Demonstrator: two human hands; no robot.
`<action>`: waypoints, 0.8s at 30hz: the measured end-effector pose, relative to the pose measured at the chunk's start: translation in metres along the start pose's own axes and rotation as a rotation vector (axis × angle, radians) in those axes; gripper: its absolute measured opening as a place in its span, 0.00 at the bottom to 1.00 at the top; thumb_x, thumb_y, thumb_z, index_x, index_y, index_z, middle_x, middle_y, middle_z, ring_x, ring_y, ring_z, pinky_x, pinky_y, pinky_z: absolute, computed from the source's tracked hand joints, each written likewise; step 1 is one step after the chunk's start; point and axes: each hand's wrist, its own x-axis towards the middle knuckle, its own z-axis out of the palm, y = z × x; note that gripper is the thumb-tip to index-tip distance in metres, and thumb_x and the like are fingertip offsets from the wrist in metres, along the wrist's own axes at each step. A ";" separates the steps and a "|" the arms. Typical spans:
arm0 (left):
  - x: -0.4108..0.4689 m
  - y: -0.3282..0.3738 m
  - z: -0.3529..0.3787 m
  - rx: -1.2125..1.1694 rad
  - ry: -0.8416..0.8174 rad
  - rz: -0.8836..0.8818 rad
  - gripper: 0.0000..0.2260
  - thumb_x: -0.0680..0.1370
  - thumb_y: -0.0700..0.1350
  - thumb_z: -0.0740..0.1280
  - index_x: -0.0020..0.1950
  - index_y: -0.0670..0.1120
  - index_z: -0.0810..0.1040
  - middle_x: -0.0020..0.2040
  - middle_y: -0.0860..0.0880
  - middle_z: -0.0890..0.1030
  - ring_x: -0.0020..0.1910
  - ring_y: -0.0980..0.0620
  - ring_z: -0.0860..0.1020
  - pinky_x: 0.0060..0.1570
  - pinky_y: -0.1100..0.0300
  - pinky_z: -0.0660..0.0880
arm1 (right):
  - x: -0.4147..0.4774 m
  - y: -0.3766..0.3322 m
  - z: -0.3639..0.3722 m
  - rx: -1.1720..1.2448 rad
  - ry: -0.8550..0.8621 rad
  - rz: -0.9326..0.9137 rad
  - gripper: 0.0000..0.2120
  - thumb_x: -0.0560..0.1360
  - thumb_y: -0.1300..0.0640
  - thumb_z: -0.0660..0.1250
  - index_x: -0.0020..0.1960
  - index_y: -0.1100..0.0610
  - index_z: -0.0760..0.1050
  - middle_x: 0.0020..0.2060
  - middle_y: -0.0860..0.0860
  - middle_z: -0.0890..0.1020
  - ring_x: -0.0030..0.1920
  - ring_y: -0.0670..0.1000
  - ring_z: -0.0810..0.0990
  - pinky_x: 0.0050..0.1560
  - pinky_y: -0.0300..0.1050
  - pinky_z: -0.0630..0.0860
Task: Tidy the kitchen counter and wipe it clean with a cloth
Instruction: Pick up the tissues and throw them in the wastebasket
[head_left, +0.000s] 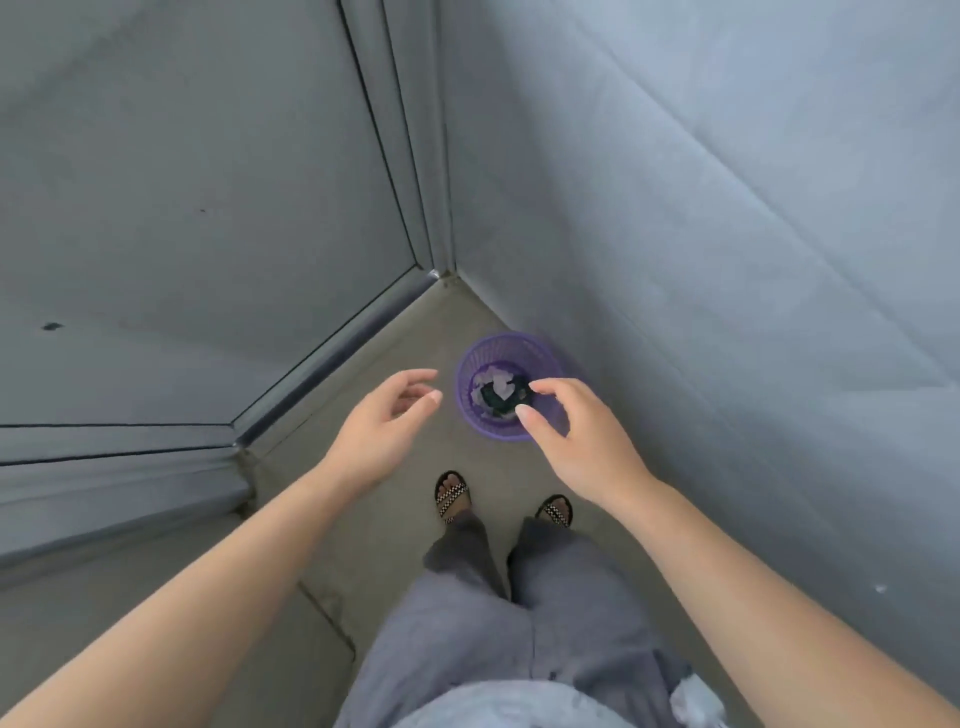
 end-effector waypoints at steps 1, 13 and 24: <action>-0.017 0.008 -0.003 -0.021 -0.006 0.008 0.09 0.78 0.50 0.62 0.58 0.56 0.75 0.53 0.58 0.78 0.54 0.63 0.75 0.49 0.71 0.67 | -0.017 -0.010 -0.007 0.018 0.009 -0.010 0.17 0.77 0.48 0.62 0.63 0.53 0.71 0.60 0.45 0.73 0.53 0.38 0.68 0.48 0.23 0.62; -0.145 0.056 0.001 -0.249 -0.055 0.204 0.09 0.78 0.45 0.61 0.56 0.50 0.77 0.51 0.52 0.82 0.52 0.59 0.78 0.50 0.72 0.70 | -0.152 -0.047 -0.032 0.196 0.150 -0.111 0.17 0.73 0.41 0.60 0.59 0.45 0.72 0.56 0.34 0.75 0.59 0.35 0.71 0.58 0.29 0.67; -0.191 0.050 0.021 -0.354 0.194 0.168 0.14 0.73 0.53 0.60 0.54 0.53 0.78 0.51 0.53 0.82 0.52 0.57 0.79 0.49 0.69 0.72 | -0.179 -0.035 -0.064 0.281 0.021 -0.174 0.15 0.71 0.38 0.58 0.54 0.41 0.74 0.54 0.36 0.78 0.60 0.42 0.74 0.61 0.44 0.71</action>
